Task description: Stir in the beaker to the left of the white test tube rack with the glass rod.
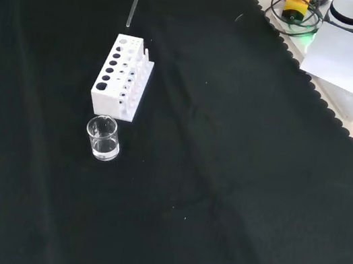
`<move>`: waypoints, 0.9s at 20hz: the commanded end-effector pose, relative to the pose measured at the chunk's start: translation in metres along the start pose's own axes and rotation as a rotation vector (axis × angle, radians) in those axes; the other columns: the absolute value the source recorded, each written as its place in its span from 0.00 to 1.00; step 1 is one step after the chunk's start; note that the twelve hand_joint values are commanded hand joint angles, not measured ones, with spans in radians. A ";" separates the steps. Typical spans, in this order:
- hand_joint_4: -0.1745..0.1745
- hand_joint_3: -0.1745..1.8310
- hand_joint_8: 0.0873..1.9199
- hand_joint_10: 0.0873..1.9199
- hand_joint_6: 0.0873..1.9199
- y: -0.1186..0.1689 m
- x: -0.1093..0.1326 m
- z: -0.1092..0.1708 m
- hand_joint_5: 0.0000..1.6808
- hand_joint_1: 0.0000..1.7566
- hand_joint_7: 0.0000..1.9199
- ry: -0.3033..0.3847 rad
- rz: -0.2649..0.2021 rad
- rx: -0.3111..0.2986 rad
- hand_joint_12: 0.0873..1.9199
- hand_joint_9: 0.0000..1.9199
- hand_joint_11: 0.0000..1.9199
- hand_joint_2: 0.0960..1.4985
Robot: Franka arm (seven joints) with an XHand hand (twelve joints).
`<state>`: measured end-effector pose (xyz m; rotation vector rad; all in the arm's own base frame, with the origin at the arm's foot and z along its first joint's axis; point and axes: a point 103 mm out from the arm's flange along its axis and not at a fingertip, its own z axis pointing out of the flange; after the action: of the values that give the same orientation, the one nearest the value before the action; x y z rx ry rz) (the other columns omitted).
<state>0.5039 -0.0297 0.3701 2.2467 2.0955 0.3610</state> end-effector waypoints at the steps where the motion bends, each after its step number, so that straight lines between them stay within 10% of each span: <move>1: 0.00 0.48 0.67 0.50 0.46 0.020 0.036 0.009 0.59 0.74 0.58 0.034 -0.070 0.028 0.40 0.84 0.88 0.43; 18: 0.00 0.48 0.66 0.50 0.46 0.057 0.102 0.001 0.59 0.74 0.58 0.056 -0.191 0.046 0.40 0.84 0.88 0.44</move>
<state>0.5618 0.0486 0.3925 2.0773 2.3161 0.3839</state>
